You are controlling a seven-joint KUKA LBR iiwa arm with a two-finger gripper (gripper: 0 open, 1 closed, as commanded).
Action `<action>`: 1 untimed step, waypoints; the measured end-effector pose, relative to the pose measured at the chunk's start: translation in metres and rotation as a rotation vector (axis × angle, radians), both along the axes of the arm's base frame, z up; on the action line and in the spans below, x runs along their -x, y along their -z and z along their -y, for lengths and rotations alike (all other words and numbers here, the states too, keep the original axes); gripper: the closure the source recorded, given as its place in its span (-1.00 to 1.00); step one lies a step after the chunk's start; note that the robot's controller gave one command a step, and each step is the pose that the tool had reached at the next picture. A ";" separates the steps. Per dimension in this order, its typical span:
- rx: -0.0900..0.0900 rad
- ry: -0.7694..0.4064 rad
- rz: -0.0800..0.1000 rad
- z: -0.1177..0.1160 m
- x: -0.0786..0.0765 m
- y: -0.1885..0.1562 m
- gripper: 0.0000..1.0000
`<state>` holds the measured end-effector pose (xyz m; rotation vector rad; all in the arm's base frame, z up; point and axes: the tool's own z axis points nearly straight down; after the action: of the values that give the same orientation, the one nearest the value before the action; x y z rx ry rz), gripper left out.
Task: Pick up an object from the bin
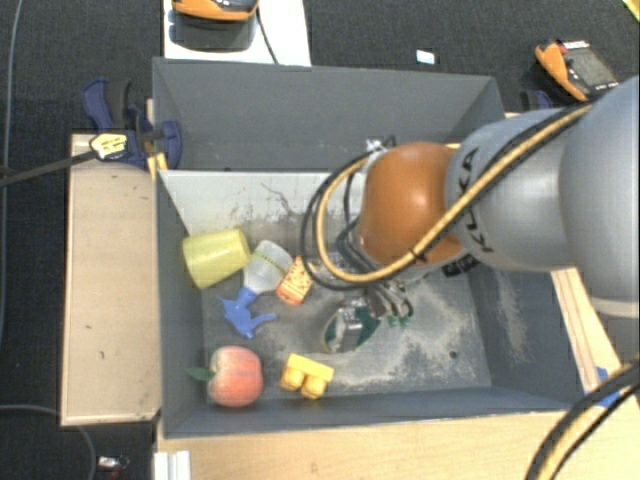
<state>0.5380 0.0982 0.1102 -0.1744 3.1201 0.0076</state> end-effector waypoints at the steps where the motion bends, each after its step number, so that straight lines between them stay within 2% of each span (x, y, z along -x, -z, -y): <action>1: 0.002 -0.062 -0.005 0.060 0.020 -0.008 -1.00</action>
Offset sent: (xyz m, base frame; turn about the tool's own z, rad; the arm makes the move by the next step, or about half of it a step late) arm 0.0059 -0.0302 -0.0081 0.1429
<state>0.5178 0.0384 0.1185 -0.2716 3.1188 0.0052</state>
